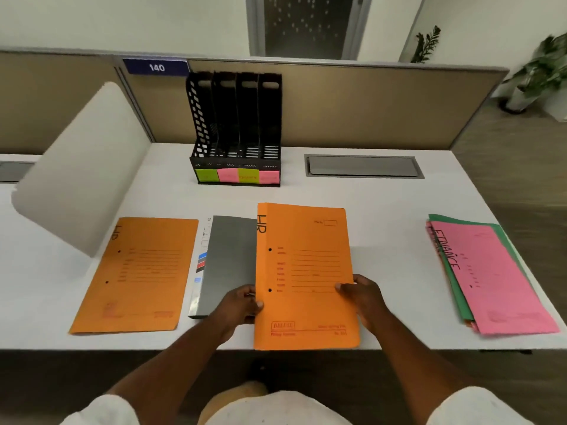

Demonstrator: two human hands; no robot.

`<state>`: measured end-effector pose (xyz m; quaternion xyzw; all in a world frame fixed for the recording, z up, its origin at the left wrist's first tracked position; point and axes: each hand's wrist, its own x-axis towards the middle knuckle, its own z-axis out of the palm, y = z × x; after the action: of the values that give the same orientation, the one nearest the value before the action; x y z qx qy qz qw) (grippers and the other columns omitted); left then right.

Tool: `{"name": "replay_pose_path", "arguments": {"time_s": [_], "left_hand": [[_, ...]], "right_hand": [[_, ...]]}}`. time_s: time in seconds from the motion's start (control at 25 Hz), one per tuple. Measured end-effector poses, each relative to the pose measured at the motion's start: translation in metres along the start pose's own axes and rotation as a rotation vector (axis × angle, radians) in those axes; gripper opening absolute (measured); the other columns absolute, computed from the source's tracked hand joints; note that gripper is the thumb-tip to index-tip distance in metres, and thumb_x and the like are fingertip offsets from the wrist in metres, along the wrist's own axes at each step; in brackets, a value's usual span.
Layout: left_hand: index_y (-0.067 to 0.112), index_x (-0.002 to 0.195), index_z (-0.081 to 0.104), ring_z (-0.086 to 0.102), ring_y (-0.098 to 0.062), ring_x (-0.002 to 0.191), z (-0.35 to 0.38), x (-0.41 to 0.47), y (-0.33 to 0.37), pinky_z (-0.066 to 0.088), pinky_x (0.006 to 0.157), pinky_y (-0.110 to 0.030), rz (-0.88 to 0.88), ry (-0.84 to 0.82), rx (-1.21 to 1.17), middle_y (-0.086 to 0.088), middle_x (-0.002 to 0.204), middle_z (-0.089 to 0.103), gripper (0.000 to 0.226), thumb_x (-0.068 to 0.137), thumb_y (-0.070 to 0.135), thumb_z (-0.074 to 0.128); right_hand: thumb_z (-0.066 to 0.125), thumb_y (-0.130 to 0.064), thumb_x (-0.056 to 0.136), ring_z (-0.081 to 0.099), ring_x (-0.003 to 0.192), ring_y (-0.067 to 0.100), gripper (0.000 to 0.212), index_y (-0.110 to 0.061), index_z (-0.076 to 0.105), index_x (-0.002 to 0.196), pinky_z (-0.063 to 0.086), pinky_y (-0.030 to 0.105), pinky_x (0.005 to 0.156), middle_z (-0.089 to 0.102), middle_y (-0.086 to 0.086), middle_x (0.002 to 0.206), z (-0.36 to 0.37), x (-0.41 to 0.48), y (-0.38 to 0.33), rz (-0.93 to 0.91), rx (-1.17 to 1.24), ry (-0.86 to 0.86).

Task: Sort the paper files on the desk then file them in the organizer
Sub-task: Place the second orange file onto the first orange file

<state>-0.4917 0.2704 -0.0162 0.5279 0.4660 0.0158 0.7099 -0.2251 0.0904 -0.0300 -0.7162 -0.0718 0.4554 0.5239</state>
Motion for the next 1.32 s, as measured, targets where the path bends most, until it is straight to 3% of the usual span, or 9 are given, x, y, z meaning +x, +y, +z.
{"name": "replay_pose_path", "arguments": {"time_s": [0.16,0.28,0.4,0.56,0.72,0.8,1.0,1.2,1.32], "left_hand": [[0.012,0.119,0.065,0.072,-0.028,0.104,-0.020,-0.019,-0.005,0.060,0.081,-0.041,0.015,0.074,-0.062,-0.012,0.113,0.073,0.025,0.095,0.009,0.062],[0.012,0.119,0.064,0.072,-0.029,0.103,-0.047,-0.028,-0.008,0.059,0.078,-0.040,0.036,0.110,-0.099,-0.014,0.113,0.073,0.025,0.095,0.008,0.061],[0.009,0.118,0.064,0.072,-0.032,0.102,-0.081,-0.025,-0.008,0.059,0.077,-0.041,0.034,0.131,-0.147,-0.016,0.112,0.073,0.025,0.095,0.003,0.059],[0.007,0.115,0.066,0.071,-0.035,0.101,-0.141,-0.008,0.001,0.059,0.074,-0.042,0.056,0.147,-0.161,-0.019,0.113,0.073,0.025,0.093,-0.001,0.057],[0.011,0.115,0.067,0.072,-0.034,0.100,-0.225,0.005,0.010,0.060,0.079,-0.044,0.051,0.178,-0.191,-0.013,0.109,0.076,0.022,0.096,0.006,0.060],[0.015,0.114,0.068,0.074,-0.030,0.095,-0.263,0.008,0.011,0.060,0.072,-0.041,0.052,0.222,-0.200,-0.009,0.105,0.077,0.018,0.097,0.016,0.063],[0.008,0.105,0.070,0.073,-0.031,0.091,-0.340,0.010,-0.002,0.061,0.070,-0.040,0.001,0.318,-0.166,-0.012,0.102,0.075,0.015,0.097,0.020,0.065],[0.011,0.100,0.072,0.073,-0.031,0.090,-0.393,0.011,-0.020,0.062,0.078,-0.049,-0.049,0.377,-0.124,-0.010,0.099,0.075,0.009,0.094,0.018,0.070],[0.011,0.094,0.074,0.073,-0.034,0.090,-0.415,0.013,-0.033,0.060,0.085,-0.056,-0.083,0.403,-0.079,-0.012,0.095,0.076,0.007,0.090,0.017,0.074]], "right_hand": [[0.083,-0.032,0.069,0.073,0.100,0.032,0.053,-0.018,0.068,0.119,0.056,0.056,0.090,0.076,0.006,0.109,0.030,-0.011,0.000,-0.048,0.018,-0.120],[0.083,-0.031,0.075,0.073,0.100,0.030,0.047,-0.020,0.068,0.118,0.057,0.055,0.091,0.076,0.004,0.110,0.061,-0.011,-0.003,-0.074,-0.025,-0.146],[0.081,-0.027,0.083,0.071,0.098,0.024,0.039,-0.023,0.065,0.119,0.058,0.048,0.088,0.073,-0.001,0.111,0.102,-0.007,-0.013,-0.135,-0.136,-0.033],[0.085,-0.021,0.079,0.067,0.094,0.016,0.052,-0.022,0.056,0.123,0.056,0.038,0.083,0.068,-0.005,0.106,0.174,0.007,-0.026,-0.269,-0.228,0.130],[0.078,-0.014,0.086,0.064,0.090,0.020,0.024,-0.015,0.062,0.103,0.053,0.035,0.080,0.068,0.003,0.100,0.260,0.021,-0.032,-0.248,-0.250,0.244],[0.074,-0.013,0.089,0.063,0.081,0.024,0.012,-0.006,0.063,0.091,0.051,0.036,0.073,0.070,0.010,0.091,0.297,0.027,-0.032,-0.230,-0.251,0.260],[0.068,-0.015,0.094,0.059,0.068,0.018,0.021,-0.013,0.061,0.074,0.042,0.026,0.056,0.065,0.001,0.075,0.375,0.025,-0.024,-0.164,-0.289,0.250],[0.067,-0.015,0.095,0.066,0.080,0.017,0.004,-0.012,0.070,0.093,0.053,0.029,0.068,0.071,0.000,0.088,0.423,0.025,-0.018,-0.149,-0.374,0.157],[0.069,-0.014,0.092,0.066,0.093,0.021,0.019,-0.010,0.067,0.111,0.052,0.032,0.082,0.070,0.003,0.102,0.447,0.028,-0.012,-0.135,-0.467,0.142]]}}
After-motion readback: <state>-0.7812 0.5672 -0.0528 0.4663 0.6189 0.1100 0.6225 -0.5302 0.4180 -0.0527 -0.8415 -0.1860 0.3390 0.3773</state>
